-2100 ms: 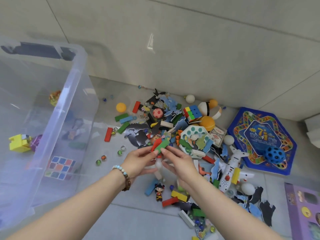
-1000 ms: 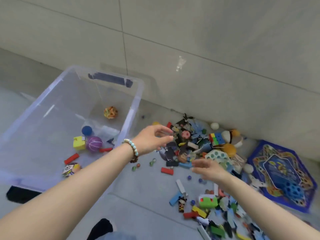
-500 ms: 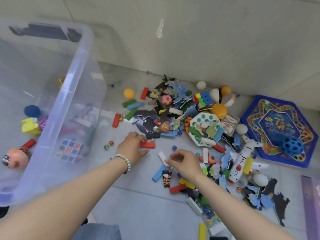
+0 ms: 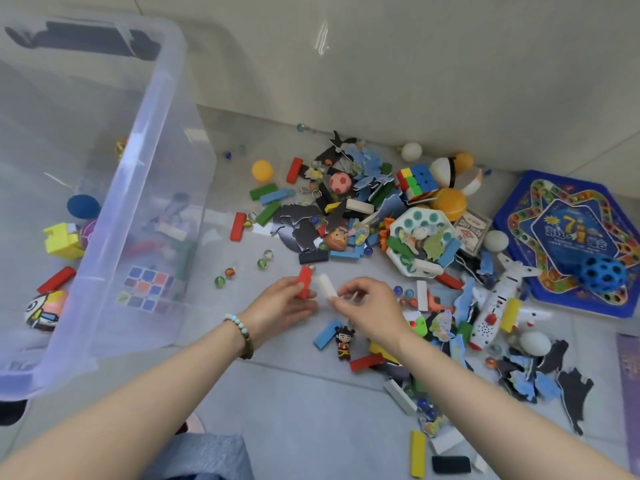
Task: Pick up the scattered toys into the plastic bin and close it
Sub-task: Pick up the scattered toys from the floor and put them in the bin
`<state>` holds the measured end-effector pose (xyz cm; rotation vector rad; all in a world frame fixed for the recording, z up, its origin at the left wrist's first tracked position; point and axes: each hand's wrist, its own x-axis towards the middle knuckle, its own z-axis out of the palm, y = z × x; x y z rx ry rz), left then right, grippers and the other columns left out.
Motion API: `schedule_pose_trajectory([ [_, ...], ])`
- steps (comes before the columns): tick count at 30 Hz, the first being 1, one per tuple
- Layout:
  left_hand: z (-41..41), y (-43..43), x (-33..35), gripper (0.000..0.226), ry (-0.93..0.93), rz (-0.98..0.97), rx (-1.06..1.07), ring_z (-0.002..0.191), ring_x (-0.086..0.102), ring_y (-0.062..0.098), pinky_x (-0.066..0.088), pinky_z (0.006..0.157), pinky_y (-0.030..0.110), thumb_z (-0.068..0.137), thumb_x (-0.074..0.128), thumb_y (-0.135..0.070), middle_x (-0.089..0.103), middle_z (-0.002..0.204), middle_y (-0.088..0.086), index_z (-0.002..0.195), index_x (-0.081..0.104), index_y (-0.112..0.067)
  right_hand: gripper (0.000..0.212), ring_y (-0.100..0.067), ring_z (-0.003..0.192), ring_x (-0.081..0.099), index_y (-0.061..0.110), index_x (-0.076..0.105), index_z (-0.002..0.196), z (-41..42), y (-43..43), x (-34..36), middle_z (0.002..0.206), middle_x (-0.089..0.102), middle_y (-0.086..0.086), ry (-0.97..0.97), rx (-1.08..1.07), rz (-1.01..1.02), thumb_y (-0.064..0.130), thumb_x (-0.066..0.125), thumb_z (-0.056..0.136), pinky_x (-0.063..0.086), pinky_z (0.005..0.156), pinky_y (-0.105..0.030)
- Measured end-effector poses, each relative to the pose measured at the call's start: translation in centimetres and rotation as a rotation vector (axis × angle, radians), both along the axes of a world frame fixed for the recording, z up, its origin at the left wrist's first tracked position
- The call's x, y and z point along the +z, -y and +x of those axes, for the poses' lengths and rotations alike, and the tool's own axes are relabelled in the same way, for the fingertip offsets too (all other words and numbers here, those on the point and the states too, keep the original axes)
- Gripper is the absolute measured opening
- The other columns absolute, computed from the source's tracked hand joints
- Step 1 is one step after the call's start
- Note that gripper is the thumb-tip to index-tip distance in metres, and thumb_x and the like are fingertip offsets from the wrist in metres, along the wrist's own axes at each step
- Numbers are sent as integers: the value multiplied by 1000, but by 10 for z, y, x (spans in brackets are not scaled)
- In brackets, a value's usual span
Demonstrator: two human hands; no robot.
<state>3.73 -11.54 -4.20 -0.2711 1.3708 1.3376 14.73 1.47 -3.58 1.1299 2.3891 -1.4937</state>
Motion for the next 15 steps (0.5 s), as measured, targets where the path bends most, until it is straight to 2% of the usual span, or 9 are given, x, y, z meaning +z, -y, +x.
schedule_pose_trajectory([
  [2, 4, -1, 6, 31, 214, 89, 53, 99, 61, 30, 48, 92, 42, 98, 37, -31, 62, 107, 17, 108, 54, -7, 12, -3, 75, 50, 21, 66, 83, 2, 7, 14, 83, 61, 11, -53, 121, -62, 26, 75, 76, 41, 72, -18],
  [3, 6, -1, 7, 35, 239, 96, 47, 96, 61, 30, 48, 93, 44, 98, 36, -36, 62, 107, 18, 107, 54, -8, 14, -4, 77, 50, 22, 66, 86, 6, 8, 17, 85, 61, 13, -61, 155, -74, 28, 75, 76, 42, 74, -19],
  [4, 9, -1, 6, 37, 206, 74, 15, 89, 61, 27, 51, 89, 41, 98, 36, -39, 62, 103, 15, 107, 55, -9, 17, -5, 79, 51, 23, 67, 89, 11, 8, 17, 88, 61, 13, -57, 161, -67, 31, 75, 76, 43, 76, -19],
  [6, 15, 1, 5, 30, 65, -10, -39, 71, 60, 17, 56, 69, 28, 99, 39, -34, 57, 88, 7, 101, 57, -11, 26, -8, 81, 51, 24, 66, 98, 25, 4, 11, 95, 59, 10, -8, 176, 12, 35, 74, 75, 43, 76, -19],
  [7, 17, 3, 4, 27, 0, -52, -46, 62, 59, 12, 55, 58, 23, 99, 39, -31, 54, 83, 5, 96, 58, -12, 30, -8, 82, 50, 25, 65, 101, 33, 3, 6, 97, 57, 9, 36, 213, 76, 37, 75, 75, 42, 76, -19],
  [9, 21, 11, 0, 24, -63, -94, -38, 49, 59, 7, 52, 49, 18, 99, 40, -29, 51, 79, 4, 91, 56, -12, 40, -7, 86, 48, 26, 64, 107, 47, 7, -3, 101, 53, 8, 102, 303, 171, 38, 76, 72, 42, 79, -21],
  [10, 23, 15, -2, 25, -60, -94, -33, 51, 62, 8, 53, 48, 19, 98, 41, -30, 53, 81, 5, 92, 56, -12, 45, -7, 90, 48, 26, 62, 110, 53, 11, -7, 103, 52, 7, 114, 330, 203, 39, 77, 70, 42, 83, -24],
  [12, 25, 25, -2, 28, -6, -85, -23, 66, 66, 18, 57, 52, 24, 98, 40, -33, 59, 89, 8, 96, 57, -10, 52, -10, 99, 49, 27, 59, 114, 58, 20, -13, 107, 51, 6, 118, 348, 269, 41, 78, 68, 40, 90, -28],
  [15, 30, 38, -2, 37, 103, -61, 8, 81, 66, 27, 59, 65, 34, 98, 37, -38, 64, 97, 10, 102, 58, -9, 53, -15, 108, 50, 26, 56, 116, 57, 26, -17, 111, 51, 4, 123, 331, 364, 40, 76, 69, 37, 91, -30],
])
